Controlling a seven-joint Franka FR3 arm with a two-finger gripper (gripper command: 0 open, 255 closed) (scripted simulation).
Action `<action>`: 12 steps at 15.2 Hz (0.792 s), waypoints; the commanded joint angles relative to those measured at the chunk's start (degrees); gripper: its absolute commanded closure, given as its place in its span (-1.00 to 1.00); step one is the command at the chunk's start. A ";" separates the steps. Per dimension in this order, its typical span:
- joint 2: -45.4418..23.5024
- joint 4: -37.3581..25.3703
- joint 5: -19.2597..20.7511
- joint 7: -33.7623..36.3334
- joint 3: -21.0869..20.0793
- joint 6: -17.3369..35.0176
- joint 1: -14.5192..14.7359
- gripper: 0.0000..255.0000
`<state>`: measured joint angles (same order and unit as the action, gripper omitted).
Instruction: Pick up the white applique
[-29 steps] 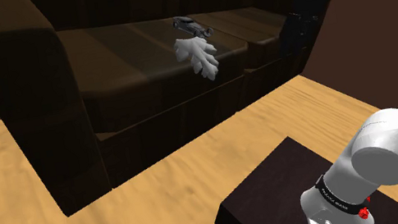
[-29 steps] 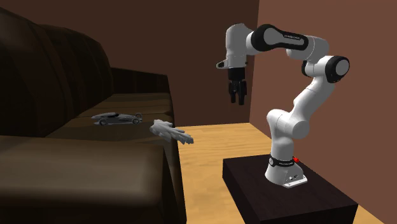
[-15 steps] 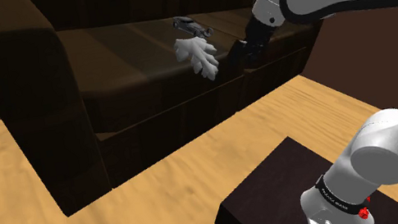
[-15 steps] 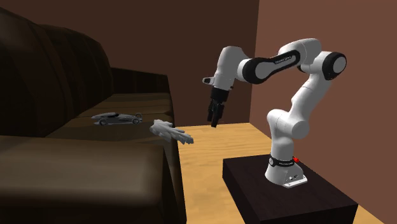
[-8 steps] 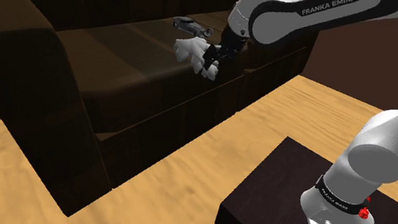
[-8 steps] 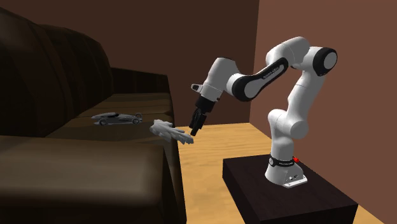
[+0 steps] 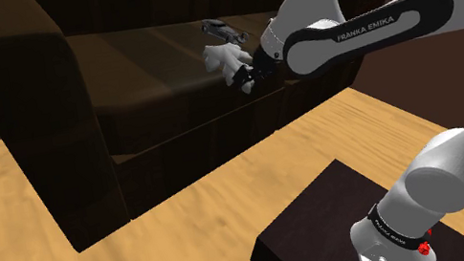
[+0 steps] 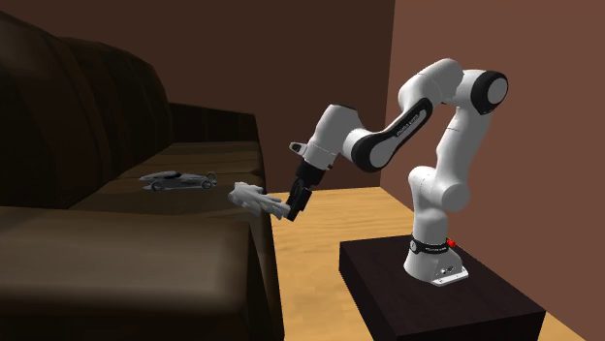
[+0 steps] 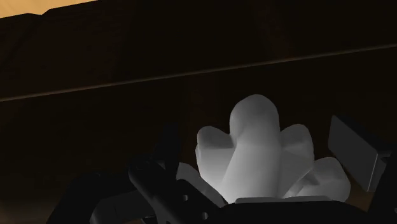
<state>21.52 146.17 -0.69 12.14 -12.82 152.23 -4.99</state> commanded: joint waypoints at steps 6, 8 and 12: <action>-0.53 0.27 0.19 0.28 -0.24 0.84 -0.11 1.00; -0.53 0.27 0.19 0.28 -0.23 0.83 -0.11 1.00; 0.11 -0.08 -0.01 0.04 -0.03 -0.14 0.03 1.00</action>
<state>21.35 146.32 -0.62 12.29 -12.95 152.54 -5.02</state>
